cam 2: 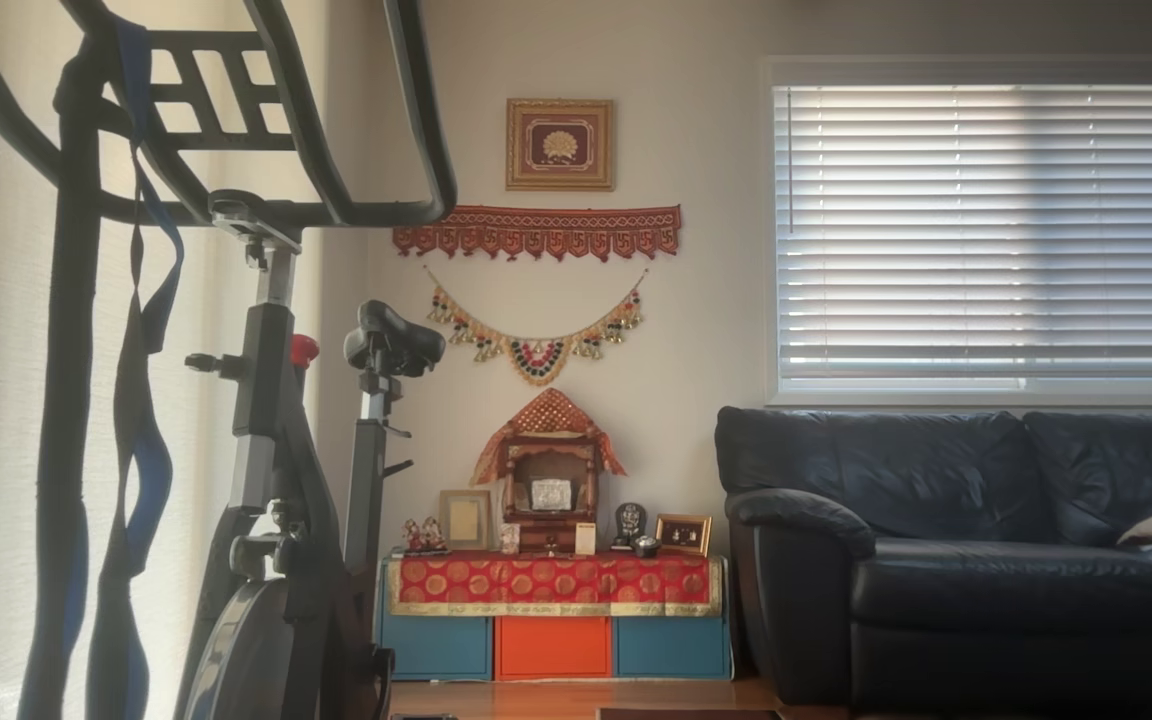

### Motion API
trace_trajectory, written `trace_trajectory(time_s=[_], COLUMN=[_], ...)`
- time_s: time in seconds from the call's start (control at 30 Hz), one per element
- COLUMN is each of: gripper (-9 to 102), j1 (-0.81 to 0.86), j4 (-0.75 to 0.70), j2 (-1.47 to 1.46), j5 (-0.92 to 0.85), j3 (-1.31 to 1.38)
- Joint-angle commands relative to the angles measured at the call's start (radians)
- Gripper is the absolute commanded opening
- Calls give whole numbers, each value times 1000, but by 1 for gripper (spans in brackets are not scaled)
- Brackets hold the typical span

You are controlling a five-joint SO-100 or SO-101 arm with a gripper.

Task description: Sort medicines into box.

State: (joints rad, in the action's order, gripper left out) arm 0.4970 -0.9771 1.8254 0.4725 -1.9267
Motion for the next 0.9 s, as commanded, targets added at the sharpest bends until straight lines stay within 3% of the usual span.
trace_trajectory(time_s=[0.0, 0.77, 0.87], gripper=[19, 26, 22], j1=[-17, -83, -80], j4=[15, 29, 5], j2=[77, 14, -20], j5=[-25, -195, -187], j3=[5, 5, 32])
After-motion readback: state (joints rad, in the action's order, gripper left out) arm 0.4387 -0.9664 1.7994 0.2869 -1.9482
